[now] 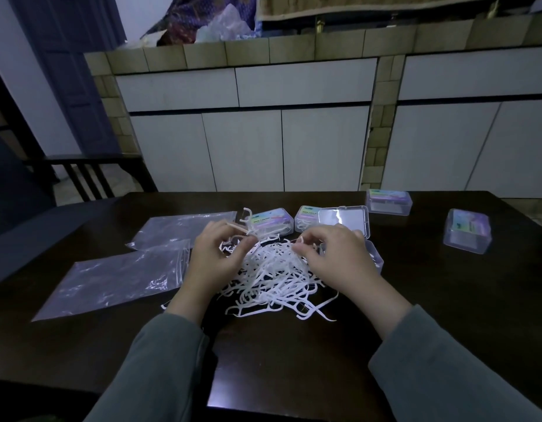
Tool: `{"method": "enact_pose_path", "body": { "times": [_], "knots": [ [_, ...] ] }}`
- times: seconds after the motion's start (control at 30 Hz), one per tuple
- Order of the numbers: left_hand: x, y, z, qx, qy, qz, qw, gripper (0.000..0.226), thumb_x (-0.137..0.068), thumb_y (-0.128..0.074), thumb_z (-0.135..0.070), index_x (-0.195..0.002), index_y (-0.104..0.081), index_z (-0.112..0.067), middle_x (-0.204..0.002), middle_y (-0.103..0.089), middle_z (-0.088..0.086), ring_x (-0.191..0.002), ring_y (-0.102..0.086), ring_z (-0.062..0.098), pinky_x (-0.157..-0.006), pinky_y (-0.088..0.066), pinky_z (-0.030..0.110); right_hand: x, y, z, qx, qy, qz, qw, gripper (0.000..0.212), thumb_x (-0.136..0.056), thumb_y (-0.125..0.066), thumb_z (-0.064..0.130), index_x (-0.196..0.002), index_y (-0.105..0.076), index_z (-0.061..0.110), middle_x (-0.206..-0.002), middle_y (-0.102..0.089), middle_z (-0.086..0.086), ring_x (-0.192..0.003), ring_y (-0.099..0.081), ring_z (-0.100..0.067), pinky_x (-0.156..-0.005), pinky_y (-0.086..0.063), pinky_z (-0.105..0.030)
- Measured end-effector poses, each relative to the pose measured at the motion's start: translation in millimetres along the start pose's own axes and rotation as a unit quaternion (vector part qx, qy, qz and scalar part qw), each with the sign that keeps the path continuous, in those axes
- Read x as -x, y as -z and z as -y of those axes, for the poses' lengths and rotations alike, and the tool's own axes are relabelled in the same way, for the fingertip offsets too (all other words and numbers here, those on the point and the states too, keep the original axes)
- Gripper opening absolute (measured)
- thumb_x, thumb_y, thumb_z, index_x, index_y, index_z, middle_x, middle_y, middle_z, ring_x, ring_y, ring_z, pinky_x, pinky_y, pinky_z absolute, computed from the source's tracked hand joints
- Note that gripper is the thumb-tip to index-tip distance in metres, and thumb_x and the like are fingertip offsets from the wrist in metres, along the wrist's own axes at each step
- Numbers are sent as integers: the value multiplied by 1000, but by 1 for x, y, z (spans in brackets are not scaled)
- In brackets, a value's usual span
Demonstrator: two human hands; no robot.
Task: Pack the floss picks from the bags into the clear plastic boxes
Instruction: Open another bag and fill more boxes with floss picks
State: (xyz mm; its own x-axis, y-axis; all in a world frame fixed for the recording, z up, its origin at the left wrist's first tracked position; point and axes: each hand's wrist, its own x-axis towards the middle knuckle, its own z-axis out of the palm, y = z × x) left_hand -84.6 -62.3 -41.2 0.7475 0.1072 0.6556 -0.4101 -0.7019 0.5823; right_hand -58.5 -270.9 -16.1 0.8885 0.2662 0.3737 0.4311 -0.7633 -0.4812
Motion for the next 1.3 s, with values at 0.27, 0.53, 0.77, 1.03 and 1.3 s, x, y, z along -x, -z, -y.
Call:
{"method": "enact_pose_path", "body": {
  "times": [0.27,0.53,0.77,1.03,1.3],
  "knots": [
    [1,2,-4,39,9,-18,999,11,-84,-63,-42,-75,-61,-37,-73,-56,-14,-68,-49,-2,-60,-35,11,2,1,3,-108,40,-77,990,19,-93,-60,36,-102,-71,24,-75,-44,24,-85,-31,27,-82,-28,-31],
    [1,-1,-8,53,25,-42,997,25,-89,-67,-20,-72,-59,-37,-72,-60,-15,-68,-51,3,-62,-36,19,-2,4,1,-186,64,-153,969,11,-84,-71,37,-93,-76,33,-80,-56,28,-88,-52,-10,-89,-42,-52],
    [2,-7,-14,36,38,-44,998,22,-89,-67,-20,-71,-59,-32,-70,-56,-10,-66,-48,0,-59,-36,11,-6,2,-11,-189,20,-70,979,25,-78,-63,55,-93,-75,38,-96,-68,10,-106,-53,-20,-90,-45,-50],
    [-18,-28,-40,112,18,-48,992,11,-90,-64,-26,-81,-65,-20,-73,-59,-4,-67,-49,12,-60,-39,23,-15,20,-40,-252,21,-139,957,7,-74,-57,64,-75,-63,63,-86,-68,19,-89,-56,-19,-82,-48,-53],
    [-43,-77,-74,162,-1,-29,986,6,-88,-66,-29,-83,-66,-25,-81,-66,0,-82,-59,24,-71,-49,43,-20,16,-91,-215,-71,-26,974,32,-62,-60,77,-78,-71,51,-96,-69,20,-109,-53,-17,-97,-44,-48]
  ]
}}
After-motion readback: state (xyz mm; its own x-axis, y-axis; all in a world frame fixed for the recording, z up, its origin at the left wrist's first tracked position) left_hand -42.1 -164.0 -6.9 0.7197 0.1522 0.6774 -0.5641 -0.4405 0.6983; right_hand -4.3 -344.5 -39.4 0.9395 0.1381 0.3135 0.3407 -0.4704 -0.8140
